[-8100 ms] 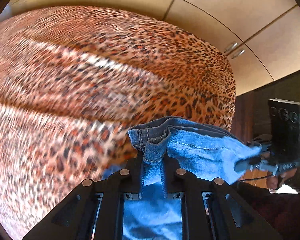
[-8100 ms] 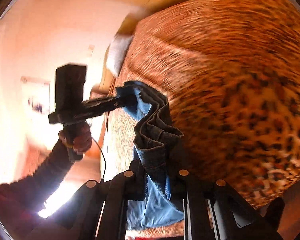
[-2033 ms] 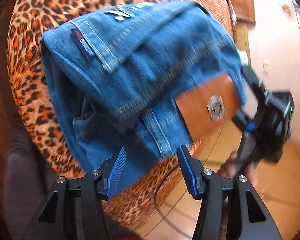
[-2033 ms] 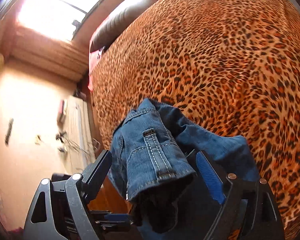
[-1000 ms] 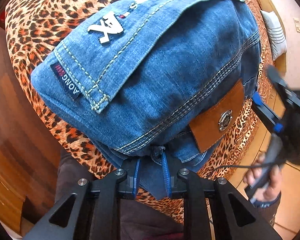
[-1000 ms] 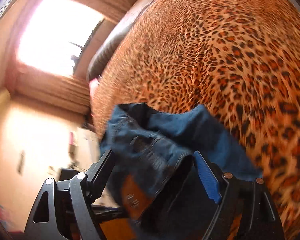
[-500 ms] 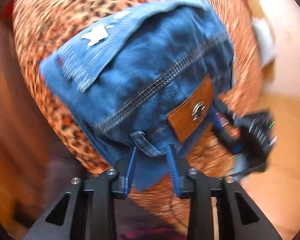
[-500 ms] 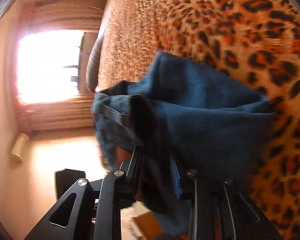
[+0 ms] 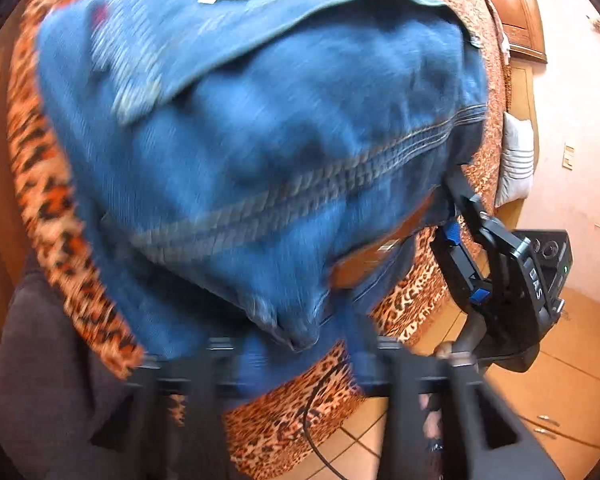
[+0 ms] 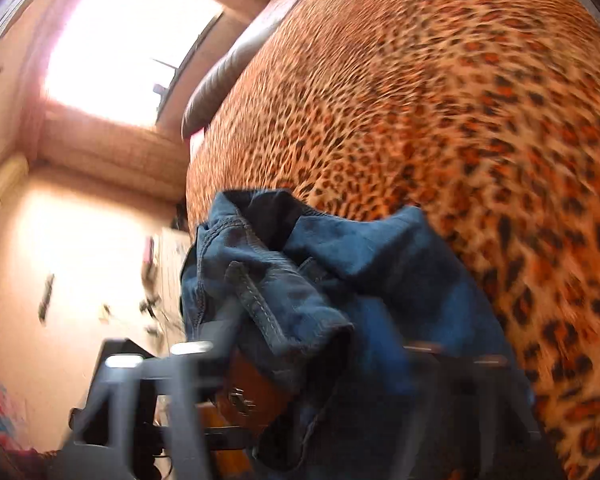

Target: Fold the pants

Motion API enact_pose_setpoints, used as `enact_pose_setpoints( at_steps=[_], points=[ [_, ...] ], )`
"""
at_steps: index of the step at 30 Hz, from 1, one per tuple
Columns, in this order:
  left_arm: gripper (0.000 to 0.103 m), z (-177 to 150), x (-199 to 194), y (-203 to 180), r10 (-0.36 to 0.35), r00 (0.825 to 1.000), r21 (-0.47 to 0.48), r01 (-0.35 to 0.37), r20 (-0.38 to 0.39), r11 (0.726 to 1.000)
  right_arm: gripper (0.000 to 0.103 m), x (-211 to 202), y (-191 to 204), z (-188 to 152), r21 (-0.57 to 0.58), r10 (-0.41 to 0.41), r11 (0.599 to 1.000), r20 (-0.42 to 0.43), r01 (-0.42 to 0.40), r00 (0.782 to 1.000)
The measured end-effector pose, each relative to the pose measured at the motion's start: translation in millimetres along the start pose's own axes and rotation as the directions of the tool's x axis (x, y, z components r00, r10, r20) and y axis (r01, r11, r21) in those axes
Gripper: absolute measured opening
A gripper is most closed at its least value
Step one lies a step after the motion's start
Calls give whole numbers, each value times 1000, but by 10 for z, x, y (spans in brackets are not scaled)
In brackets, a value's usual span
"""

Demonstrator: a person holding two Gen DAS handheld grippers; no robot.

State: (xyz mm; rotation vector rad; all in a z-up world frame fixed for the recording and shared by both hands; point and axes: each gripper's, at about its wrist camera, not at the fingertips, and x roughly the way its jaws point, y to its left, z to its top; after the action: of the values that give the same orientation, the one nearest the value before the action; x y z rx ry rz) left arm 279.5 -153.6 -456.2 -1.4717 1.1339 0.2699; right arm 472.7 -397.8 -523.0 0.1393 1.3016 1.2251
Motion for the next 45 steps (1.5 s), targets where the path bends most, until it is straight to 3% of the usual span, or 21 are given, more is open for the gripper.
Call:
enact_pose_setpoints(
  at_steps=[2,5,8,10,11,12,13,16,18,21,24,27,30,32,34,35,36,37,42,44,45],
  points=[
    [15,-4,-106,-180,13,1000,54,-13,5,998,19,-20,-27,-14,82,90,993,-3,-90,996],
    [14,-115,-314,-541,134,991,218,-135,18,967,17,-69,8,-64,221,296,926,81,-307,952],
    [14,-248,-410,-805,261,965,356,-241,-9,903,18,-268,-26,-343,335,445,815,159,-472,881],
    [14,-271,-357,-904,362,932,441,-316,-21,840,20,-320,-111,-541,400,498,742,209,-538,842],
    [14,-287,-218,-934,434,901,491,-369,-20,789,21,-329,-185,-633,426,511,712,231,-558,828],
    [15,-290,-86,-915,479,877,519,-399,-24,756,21,-335,-271,-748,450,507,693,250,-563,825],
    [15,-282,41,-875,510,859,526,-419,-32,740,21,-345,-362,-849,460,469,710,254,-532,846],
    [16,-242,622,-611,581,804,512,-450,-125,732,21,-337,-657,-1034,493,261,804,209,-332,942],
    [14,-206,669,-516,559,822,498,-439,-114,748,23,-423,-703,-1053,426,103,891,145,-156,984],
    [15,-165,448,-527,465,880,509,-360,-92,782,30,-538,-566,-969,311,7,950,93,-36,996],
    [18,-249,-2,-395,318,944,487,-238,-88,841,58,-819,-357,-788,186,-30,983,138,4,990],
    [38,-113,-339,-324,206,979,398,-190,2,898,80,-914,-120,-514,62,17,998,167,-28,986],
    [42,105,-445,-204,83,996,230,-83,12,970,82,-534,208,-207,-68,32,997,72,-27,997],
    [45,73,-443,-95,22,1000,186,-21,-5,982,82,-251,347,-50,-135,-5,991,-3,4,1000],
    [46,120,-391,-59,56,998,180,-63,43,982,80,18,486,46,-186,-38,982,-52,28,998],
    [46,216,-428,49,61,996,175,-70,59,982,68,116,537,34,-218,-55,975,-72,38,996],
    [35,272,-317,61,84,995,158,-92,62,983,38,211,579,45,-261,-84,964,-86,59,993],
    [15,305,-216,89,98,995,133,-101,30,986,31,281,563,41,-249,-83,967,-119,51,989],
    [14,-111,-148,-224,68,996,272,-51,-54,961,23,-9,534,-72,-60,152,985,-129,-160,980],
    [14,-151,-11,-170,93,991,269,-64,-96,961,23,-109,432,-152,-24,163,986,-105,-166,981],
    [14,-126,144,-82,137,982,248,-102,-130,963,23,-132,258,-198,-9,99,995,-93,-100,991]
  ],
)
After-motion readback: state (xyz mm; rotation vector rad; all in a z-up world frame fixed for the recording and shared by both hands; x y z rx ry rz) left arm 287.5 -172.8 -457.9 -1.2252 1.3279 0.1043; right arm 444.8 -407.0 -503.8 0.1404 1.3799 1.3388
